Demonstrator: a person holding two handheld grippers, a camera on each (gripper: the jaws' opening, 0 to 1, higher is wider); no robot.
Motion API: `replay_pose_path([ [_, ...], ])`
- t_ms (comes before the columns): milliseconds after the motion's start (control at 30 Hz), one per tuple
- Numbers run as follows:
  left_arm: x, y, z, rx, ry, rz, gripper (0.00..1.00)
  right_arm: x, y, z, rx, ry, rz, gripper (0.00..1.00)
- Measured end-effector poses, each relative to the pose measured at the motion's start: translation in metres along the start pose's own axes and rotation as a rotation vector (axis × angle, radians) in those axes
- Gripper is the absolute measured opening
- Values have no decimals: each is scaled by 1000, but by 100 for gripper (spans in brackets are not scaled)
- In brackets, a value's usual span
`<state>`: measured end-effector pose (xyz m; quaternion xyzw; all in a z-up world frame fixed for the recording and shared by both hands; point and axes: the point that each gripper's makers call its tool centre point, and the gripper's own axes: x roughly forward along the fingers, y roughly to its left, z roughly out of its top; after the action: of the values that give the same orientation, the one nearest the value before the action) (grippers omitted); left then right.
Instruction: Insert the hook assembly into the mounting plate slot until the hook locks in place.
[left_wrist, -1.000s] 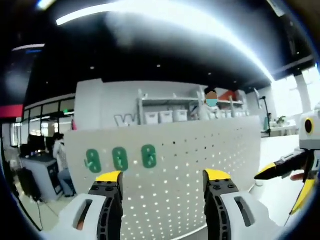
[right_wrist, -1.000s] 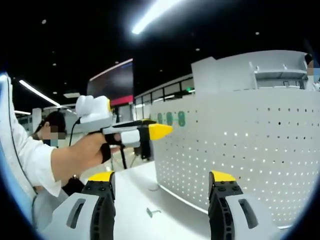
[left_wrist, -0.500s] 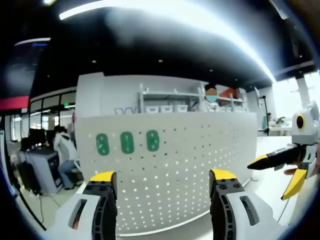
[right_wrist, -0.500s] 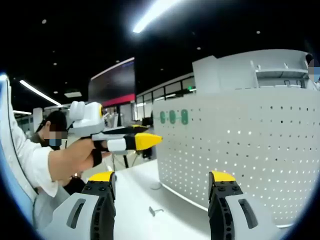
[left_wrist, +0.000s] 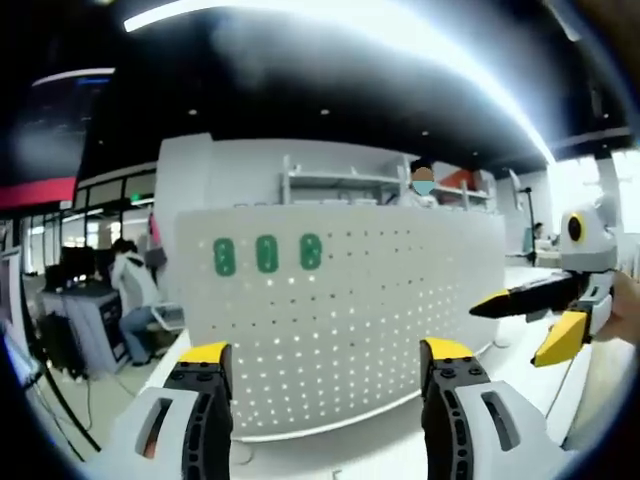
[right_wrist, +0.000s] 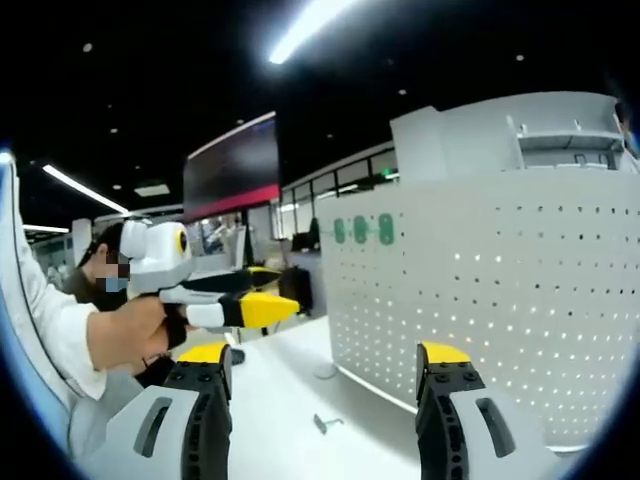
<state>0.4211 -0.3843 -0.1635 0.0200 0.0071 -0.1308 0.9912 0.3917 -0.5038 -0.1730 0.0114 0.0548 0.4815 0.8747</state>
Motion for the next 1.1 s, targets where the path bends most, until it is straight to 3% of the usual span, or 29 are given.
replay_pose_path([
  [567, -29, -1, -3, -8, 41, -16, 76, 22, 4, -9, 5, 39, 37, 72],
  [1100, -46, 2, -1, -28, 61, -56, 75, 43, 5, -42, 17, 129, 49, 66],
])
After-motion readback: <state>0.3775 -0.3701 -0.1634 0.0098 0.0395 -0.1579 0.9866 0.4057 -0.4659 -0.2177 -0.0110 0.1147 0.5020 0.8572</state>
